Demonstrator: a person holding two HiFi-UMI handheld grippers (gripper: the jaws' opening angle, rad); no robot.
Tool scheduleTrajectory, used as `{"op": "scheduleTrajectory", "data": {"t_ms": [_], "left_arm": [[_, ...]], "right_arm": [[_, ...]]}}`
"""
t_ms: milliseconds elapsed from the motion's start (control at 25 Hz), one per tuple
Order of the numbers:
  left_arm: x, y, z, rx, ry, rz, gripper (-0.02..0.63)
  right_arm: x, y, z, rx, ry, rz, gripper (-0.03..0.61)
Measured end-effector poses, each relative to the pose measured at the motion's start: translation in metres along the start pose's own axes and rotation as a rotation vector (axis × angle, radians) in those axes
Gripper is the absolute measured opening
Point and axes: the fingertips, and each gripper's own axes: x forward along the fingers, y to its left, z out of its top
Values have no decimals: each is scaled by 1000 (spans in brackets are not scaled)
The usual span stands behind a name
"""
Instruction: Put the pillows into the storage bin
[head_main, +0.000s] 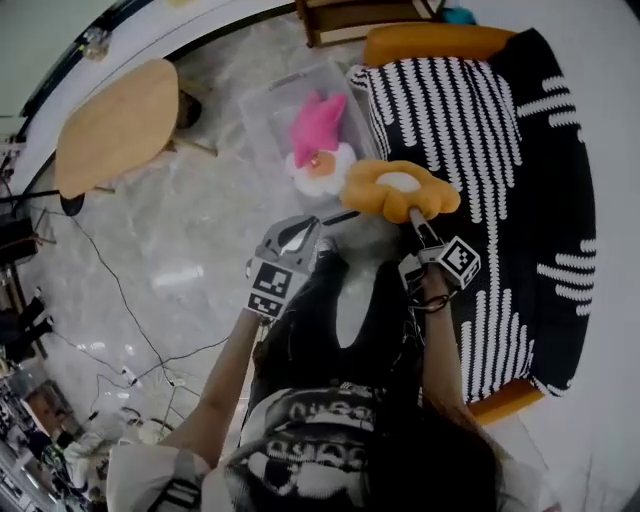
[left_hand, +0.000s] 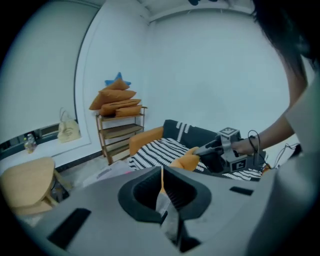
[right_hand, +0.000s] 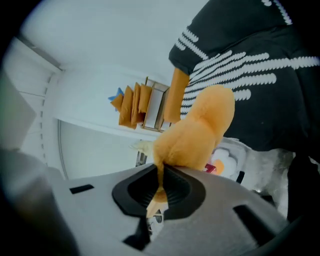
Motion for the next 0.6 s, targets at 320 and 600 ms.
{"op": "scheduleTrajectory", "data": {"t_ms": [320,600], "left_arm": [[-111,92,-82,-166,-3,214,12],[-136,98,-112,-240,8,232,12]], "right_arm": [[133,12,-138,-207,323,-58,175],[124,51,-172,-385,399,-11,233]]}}
